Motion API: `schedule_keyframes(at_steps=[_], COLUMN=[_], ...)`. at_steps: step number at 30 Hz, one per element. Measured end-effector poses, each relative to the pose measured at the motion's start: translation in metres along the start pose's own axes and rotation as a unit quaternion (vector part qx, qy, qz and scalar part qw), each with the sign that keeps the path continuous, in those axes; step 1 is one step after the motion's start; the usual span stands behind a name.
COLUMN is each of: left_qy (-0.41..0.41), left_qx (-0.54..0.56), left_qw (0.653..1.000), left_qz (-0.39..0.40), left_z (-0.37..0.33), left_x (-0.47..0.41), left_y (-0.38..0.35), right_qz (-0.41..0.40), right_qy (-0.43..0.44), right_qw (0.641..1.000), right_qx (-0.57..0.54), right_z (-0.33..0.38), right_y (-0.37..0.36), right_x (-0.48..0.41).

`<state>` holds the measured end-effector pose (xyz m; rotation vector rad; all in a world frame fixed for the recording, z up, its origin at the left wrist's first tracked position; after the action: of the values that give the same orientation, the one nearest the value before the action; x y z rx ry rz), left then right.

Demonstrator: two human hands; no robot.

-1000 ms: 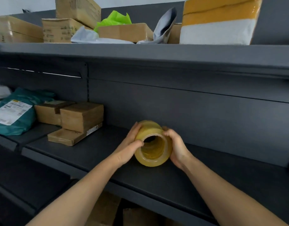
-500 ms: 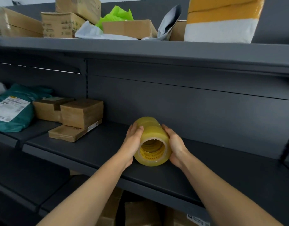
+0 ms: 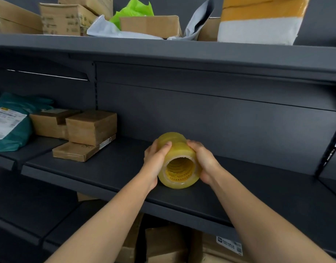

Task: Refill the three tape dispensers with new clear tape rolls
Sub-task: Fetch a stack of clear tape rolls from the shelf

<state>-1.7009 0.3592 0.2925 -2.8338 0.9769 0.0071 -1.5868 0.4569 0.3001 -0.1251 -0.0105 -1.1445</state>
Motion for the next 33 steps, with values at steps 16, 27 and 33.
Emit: schedule_keyframes(at_steps=[16, 27, 33], left_qy=[-0.058, 0.082, 0.036], left_qx=[-0.05, 0.084, 0.077], left_qw=[0.997, 0.991, 0.995], left_qz=[0.007, 0.064, 0.048], left_z=[-0.013, 0.006, -0.004], left_x=[0.009, 0.024, 0.038], left_y=[-0.031, -0.046, -0.051], right_qz=[-0.023, 0.003, -0.011], right_qy=[0.042, 0.009, 0.028], right_qw=[0.993, 0.999, 0.999], right_qx=[0.107, 0.044, -0.01], right_z=[0.008, 0.006, 0.003], right_y=[0.03, 0.042, 0.057], right_x=[0.002, 0.006, 0.02])
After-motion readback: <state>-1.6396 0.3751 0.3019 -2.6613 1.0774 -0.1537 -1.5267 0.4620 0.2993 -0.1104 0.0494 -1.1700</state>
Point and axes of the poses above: each hand's wrist, its own x-axis away from the middle knuckle, its own y-axis out of the back of the hand, z = x × y, the point moved 7 cm from there along -x, towards the middle knuckle, and after that the axes turned 13 degrees about -z, right-handed, at the moved point
